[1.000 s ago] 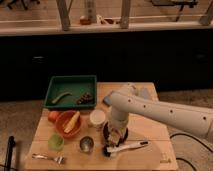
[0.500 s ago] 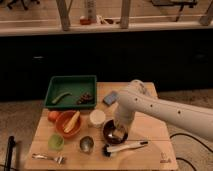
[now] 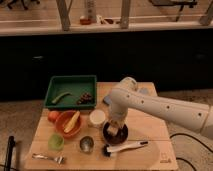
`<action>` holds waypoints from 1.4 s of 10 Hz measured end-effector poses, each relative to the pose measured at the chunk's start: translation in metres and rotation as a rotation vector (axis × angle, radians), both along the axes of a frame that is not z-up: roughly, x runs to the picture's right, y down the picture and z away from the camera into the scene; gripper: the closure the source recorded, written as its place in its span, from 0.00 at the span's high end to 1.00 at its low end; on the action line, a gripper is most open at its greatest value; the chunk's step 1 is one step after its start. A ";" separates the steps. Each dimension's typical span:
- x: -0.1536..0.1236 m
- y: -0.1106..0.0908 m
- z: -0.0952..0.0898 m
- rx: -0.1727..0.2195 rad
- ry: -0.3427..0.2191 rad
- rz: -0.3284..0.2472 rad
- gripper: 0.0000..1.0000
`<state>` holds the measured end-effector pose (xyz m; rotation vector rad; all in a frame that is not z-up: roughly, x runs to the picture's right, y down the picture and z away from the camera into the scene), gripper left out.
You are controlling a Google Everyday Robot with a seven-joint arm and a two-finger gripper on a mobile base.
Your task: Wipe purple bowl with eraser
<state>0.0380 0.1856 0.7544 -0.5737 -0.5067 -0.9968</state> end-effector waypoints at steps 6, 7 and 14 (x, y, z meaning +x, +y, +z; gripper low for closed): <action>-0.007 0.043 -0.040 -0.046 -0.065 -0.080 0.00; 0.003 0.044 -0.044 -0.047 -0.052 -0.079 0.00; 0.051 0.011 -0.014 -0.020 0.051 -0.019 0.00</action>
